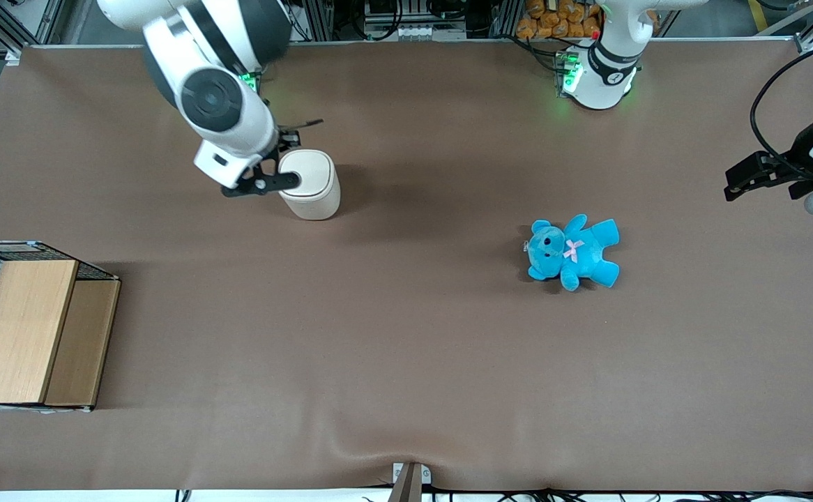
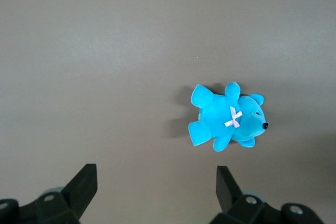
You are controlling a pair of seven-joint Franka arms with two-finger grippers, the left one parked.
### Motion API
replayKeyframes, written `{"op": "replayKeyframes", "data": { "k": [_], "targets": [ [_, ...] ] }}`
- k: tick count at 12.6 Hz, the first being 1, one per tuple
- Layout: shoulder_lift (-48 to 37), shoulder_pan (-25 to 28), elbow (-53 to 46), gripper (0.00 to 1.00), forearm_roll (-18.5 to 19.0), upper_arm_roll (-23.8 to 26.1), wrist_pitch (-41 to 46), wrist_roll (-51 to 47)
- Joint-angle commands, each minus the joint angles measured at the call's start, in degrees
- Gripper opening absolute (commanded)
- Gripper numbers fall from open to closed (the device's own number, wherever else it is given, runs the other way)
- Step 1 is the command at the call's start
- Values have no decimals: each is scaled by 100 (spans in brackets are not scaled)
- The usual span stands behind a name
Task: Open trash can with right arm
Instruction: 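Grip the trash can lid edge with the right gripper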
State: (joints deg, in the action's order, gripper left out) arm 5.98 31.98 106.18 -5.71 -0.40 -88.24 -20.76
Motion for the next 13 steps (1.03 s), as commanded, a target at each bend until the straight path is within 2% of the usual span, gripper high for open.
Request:
{"op": "replayKeyframes", "data": {
  "k": [1, 7, 13],
  "targets": [
    [-27, 71, 754, 0, -35, -83, -622, -104],
    [772, 150, 799, 0, -176, -83, -1045, -174],
    [949, 150, 1123, 0, -404, -83, -1238, -183]
  ]
}}
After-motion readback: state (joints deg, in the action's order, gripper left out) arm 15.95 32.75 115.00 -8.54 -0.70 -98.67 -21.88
